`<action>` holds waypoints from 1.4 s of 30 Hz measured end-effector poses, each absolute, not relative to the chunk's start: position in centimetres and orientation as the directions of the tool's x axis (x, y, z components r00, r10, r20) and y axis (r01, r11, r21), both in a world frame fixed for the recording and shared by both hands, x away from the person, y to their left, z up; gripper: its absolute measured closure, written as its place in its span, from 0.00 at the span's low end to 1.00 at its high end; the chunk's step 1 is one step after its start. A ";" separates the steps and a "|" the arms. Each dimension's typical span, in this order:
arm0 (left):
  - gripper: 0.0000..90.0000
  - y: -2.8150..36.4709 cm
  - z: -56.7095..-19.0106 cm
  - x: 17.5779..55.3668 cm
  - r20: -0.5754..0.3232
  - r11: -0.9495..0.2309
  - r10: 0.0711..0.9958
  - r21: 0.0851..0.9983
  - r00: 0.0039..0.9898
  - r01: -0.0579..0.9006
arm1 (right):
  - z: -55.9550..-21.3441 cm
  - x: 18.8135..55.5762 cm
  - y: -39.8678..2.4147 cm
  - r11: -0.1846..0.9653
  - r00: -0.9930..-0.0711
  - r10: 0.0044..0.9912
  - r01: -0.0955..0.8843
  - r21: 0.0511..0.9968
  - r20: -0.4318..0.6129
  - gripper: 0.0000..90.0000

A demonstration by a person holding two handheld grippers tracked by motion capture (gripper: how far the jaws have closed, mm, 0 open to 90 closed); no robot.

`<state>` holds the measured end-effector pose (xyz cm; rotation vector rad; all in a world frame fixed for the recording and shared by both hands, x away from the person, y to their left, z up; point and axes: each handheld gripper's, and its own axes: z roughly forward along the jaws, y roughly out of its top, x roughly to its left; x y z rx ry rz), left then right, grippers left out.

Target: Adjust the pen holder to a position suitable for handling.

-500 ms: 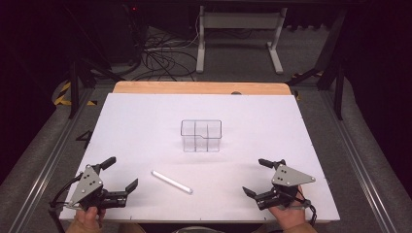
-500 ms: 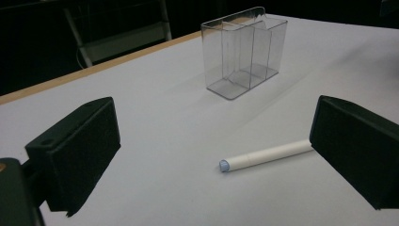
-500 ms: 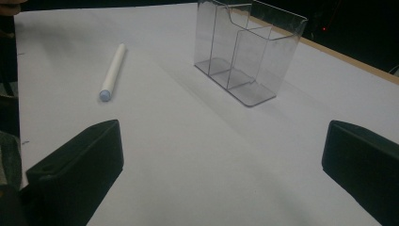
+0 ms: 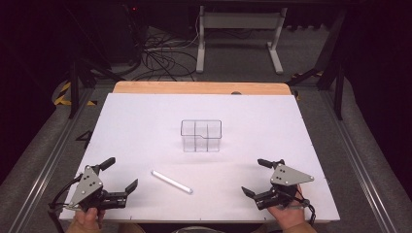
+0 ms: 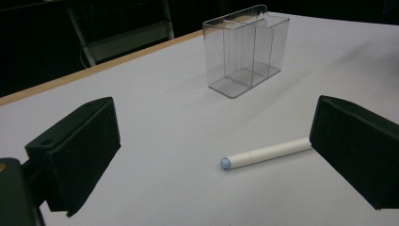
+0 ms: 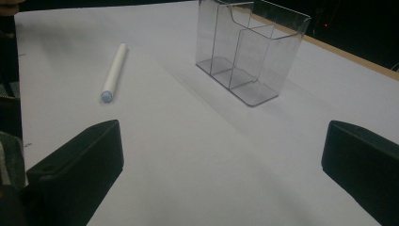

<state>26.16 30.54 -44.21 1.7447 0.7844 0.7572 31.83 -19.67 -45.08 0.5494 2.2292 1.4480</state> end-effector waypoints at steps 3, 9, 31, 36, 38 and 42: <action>0.03 30.6 -44.2 26.1 0.118 -0.252 0.800 0.956 0.589 0.150 | -45.0 31.8 -19.6 0.373 -0.829 0.545 0.104 0.922 -0.127 0.02; 0.03 30.6 -44.2 26.1 0.119 -0.252 0.801 0.956 0.587 0.150 | -44.8 31.7 -19.6 0.368 -0.827 0.547 0.103 0.924 -0.126 0.03; 0.03 30.7 -44.1 25.9 0.119 -0.247 0.794 0.959 0.595 0.137 | -43.0 32.3 -16.0 0.432 -0.865 0.485 0.108 0.896 -0.129 0.09; 0.03 30.7 -44.1 25.9 0.119 -0.249 0.798 0.958 0.590 0.144 | -42.3 32.6 -14.7 0.444 -0.878 0.460 0.102 0.890 -0.129 0.10; 0.03 30.7 -44.1 25.9 0.118 -0.248 0.799 0.958 0.590 0.144 | -42.1 32.8 -14.2 0.450 -0.885 0.447 0.096 0.888 -0.130 0.10; 0.03 30.7 -44.2 26.0 0.119 -0.249 0.797 0.958 0.592 0.144 | -41.7 33.0 -13.4 0.461 -0.893 0.429 0.085 0.883 -0.138 0.10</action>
